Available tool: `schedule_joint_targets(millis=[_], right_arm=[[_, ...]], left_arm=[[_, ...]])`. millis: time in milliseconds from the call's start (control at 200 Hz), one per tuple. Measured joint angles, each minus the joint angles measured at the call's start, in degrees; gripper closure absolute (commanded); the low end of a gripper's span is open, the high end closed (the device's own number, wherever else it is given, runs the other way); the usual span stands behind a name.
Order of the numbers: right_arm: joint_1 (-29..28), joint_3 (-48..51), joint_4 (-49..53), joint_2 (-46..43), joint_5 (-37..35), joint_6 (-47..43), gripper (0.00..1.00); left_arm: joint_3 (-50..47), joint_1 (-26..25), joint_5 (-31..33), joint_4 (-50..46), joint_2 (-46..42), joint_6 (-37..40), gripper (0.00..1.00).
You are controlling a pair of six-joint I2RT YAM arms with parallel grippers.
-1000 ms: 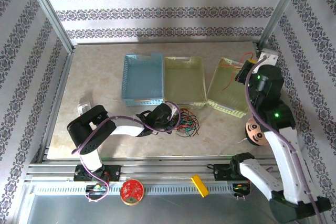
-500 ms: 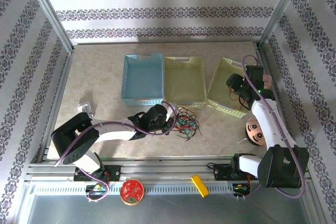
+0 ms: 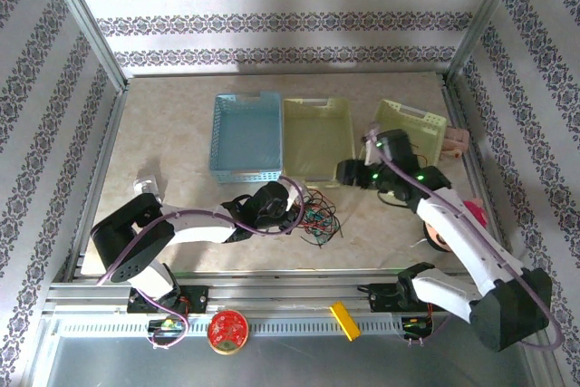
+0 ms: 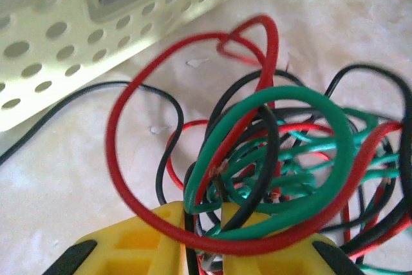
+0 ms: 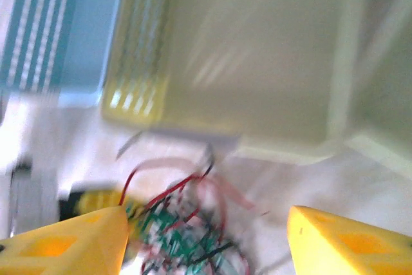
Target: Untangle the cables
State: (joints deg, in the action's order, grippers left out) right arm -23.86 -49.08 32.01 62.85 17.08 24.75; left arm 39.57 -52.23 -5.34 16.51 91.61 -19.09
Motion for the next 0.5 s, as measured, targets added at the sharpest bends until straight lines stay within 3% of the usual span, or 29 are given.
schedule_joint_targets(millis=[180, 500], right_arm=[[-9.8, 1.8, 1.7, 5.4, 4.5, -2.1, 0.55], [-10.4, 1.0, 2.0, 9.4, 3.2, -4.0, 0.57]], left_arm=[[0.9, 0.0, 0.1, -0.3, 0.7, 0.0, 0.79], [0.9, 0.0, 0.9, -1.1, 0.8, 0.0, 0.78]])
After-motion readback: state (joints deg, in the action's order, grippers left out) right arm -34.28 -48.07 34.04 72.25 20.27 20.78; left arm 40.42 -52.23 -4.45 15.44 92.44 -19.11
